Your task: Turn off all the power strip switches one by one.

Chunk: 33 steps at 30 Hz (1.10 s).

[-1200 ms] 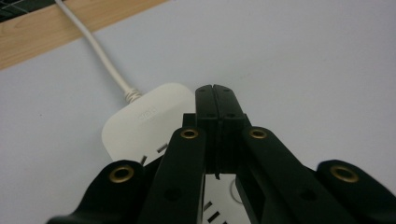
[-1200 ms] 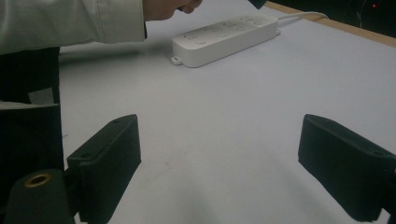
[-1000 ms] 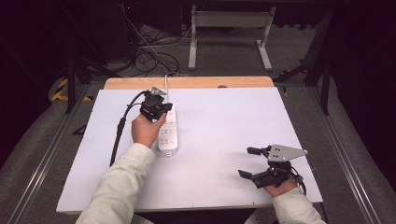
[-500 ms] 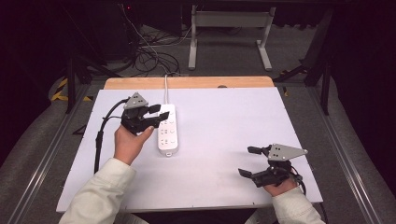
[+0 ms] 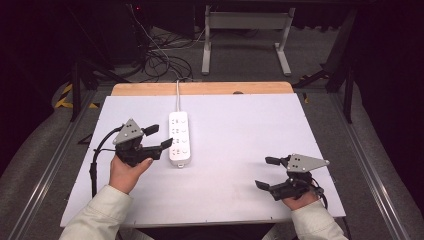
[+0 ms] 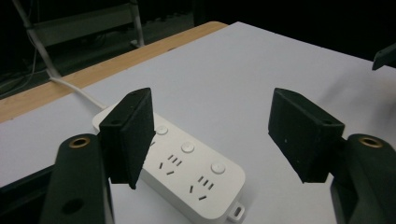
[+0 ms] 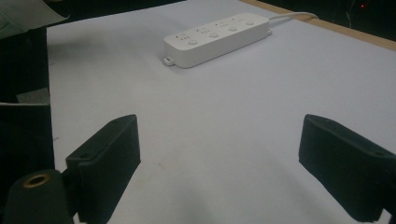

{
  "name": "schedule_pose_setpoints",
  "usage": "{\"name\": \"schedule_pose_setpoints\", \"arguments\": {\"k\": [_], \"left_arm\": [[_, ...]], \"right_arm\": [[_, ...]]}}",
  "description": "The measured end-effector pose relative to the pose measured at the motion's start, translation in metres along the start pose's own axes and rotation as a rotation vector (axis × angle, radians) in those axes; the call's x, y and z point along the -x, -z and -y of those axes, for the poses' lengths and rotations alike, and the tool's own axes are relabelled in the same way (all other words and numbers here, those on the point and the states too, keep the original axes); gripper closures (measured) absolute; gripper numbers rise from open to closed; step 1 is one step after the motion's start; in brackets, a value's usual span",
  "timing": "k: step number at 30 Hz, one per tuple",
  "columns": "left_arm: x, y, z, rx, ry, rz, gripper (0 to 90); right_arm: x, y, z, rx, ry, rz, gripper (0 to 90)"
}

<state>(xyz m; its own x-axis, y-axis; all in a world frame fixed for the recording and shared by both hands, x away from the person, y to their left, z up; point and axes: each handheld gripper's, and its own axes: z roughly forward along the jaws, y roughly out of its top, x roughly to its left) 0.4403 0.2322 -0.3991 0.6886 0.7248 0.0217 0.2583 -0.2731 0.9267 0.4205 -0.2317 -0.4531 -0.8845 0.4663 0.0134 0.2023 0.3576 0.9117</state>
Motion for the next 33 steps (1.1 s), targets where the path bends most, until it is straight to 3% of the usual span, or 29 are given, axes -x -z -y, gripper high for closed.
{"name": "schedule_pose_setpoints", "arguments": {"k": [5, 11, 16, 23, 28, 31, 33], "left_arm": [[0.006, 0.006, 0.017, -0.008, -0.053, -0.015, 29.6], [0.011, 0.014, 0.036, -0.007, -0.033, 0.001, 28.3], [0.016, 0.024, 0.052, -0.013, -0.045, 0.002, 27.6], [0.014, 0.037, 0.075, -0.010, 0.004, -0.038, 25.6], [0.014, 0.044, 0.083, -0.021, 0.059, -0.030, 23.7], [0.015, 0.046, 0.083, -0.019, 0.066, -0.037, 23.2], [0.015, 0.046, 0.083, -0.032, 0.046, -0.054, 23.4]], "right_arm": [[0.000, 0.001, 0.000, 0.002, 0.002, 0.000, 13.0], [-0.001, 0.001, 0.000, 0.002, 0.004, -0.002, 13.0], [-0.001, 0.001, 0.000, -0.001, 0.005, -0.002, 13.0], [-0.001, 0.001, 0.000, -0.002, 0.007, -0.002, 13.0], [-0.001, 0.001, 0.000, -0.008, 0.005, -0.001, 13.0], [-0.001, 0.001, 0.000, -0.010, 0.005, -0.001, 13.0], [-0.001, 0.001, 0.000, -0.011, 0.005, 0.000, 13.0]]}}
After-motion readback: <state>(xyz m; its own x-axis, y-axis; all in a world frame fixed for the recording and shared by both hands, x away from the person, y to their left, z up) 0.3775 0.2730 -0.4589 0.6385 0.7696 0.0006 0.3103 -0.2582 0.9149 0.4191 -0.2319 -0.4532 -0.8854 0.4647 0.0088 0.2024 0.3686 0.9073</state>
